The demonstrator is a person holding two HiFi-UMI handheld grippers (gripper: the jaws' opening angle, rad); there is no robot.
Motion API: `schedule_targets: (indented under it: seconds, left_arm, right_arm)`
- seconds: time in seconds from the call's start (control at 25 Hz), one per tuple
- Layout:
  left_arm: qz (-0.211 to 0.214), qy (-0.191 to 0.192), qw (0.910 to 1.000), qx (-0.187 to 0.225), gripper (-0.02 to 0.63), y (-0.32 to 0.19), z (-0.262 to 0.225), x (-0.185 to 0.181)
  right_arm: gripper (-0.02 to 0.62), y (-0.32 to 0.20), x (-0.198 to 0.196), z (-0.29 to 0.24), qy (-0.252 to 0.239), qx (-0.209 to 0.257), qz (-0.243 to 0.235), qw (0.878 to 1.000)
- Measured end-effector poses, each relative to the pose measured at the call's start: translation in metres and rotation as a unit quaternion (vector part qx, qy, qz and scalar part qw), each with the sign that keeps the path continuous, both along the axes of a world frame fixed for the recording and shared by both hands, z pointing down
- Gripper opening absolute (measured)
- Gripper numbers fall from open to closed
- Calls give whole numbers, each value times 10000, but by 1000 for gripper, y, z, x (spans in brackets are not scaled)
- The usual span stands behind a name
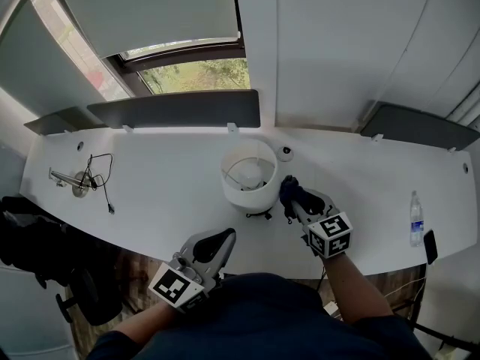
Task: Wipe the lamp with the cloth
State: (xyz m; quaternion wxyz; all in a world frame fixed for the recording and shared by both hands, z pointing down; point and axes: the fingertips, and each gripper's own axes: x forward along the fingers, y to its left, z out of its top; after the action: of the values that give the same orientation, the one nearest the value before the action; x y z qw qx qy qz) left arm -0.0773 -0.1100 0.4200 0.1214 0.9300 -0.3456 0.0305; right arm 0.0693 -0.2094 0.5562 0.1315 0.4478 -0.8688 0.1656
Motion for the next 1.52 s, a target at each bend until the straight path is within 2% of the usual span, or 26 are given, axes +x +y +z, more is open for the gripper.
schedule_targets:
  seconds: [0.24,0.44,0.84,0.96,1.24,1.52]
  left_arm:
    - [66,54,9999,81,6,0,-5,5]
    - [129,101,9997,161,6,2,-11,9]
    - [113,102,9997,202,6,3,-13,7]
    - [82,79,9998,177,6,2,-12,5]
    - [-72,9,9999,90,6,1,-5,-8]
    - [-141,-107,9998,-23,6,2,3,-16]
  right_arm:
    - [109,-1,16,-31,49,233,14,9997]
    - [109,-10,27,-78,-14,685,57,9976]
    - [108,-31,9,-142,-98,1382,-145,9902]
    - [109,-37,1,-137,13,1401,-228,9899]
    - [107,-42,-9,-93,-20,987,-222,9949]
    - [107,-46,-7,-54,251,790,-163,9964]
